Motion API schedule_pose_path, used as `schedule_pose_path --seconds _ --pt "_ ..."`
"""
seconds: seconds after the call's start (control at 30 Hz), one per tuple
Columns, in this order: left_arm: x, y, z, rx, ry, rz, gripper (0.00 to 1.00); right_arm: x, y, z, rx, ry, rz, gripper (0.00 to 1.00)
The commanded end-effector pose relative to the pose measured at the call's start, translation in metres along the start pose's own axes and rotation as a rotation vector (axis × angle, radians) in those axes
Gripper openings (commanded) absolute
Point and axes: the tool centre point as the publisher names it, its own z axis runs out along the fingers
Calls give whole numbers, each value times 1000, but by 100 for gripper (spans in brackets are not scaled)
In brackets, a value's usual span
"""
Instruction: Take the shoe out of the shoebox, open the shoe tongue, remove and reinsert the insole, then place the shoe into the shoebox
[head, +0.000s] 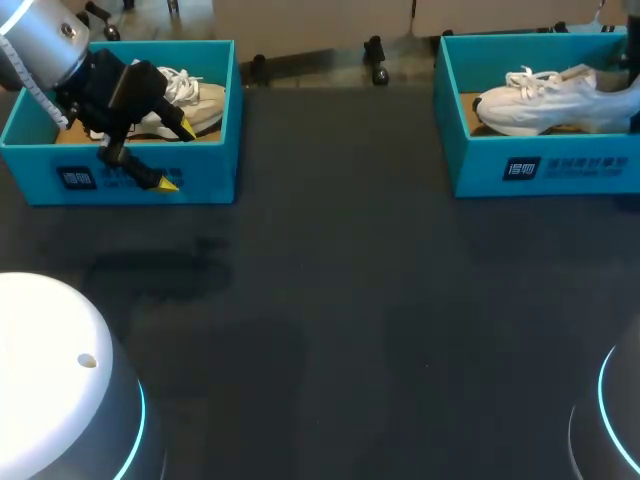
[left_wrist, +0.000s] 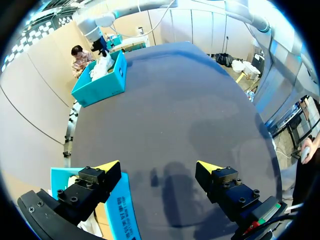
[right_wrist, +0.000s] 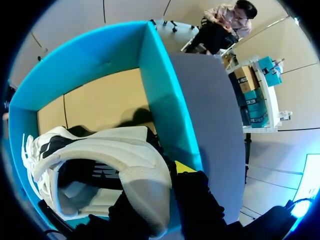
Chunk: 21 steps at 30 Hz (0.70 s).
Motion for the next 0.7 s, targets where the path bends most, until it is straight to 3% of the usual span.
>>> schedule_pose_path --seconds 0.03,0.7 --pt "-1 0 0 -1 3 1 100 3 4 5 1 -3 2 0" --pt "-1 0 0 -1 3 1 100 4 -10 17 -29 -7 -59 0"
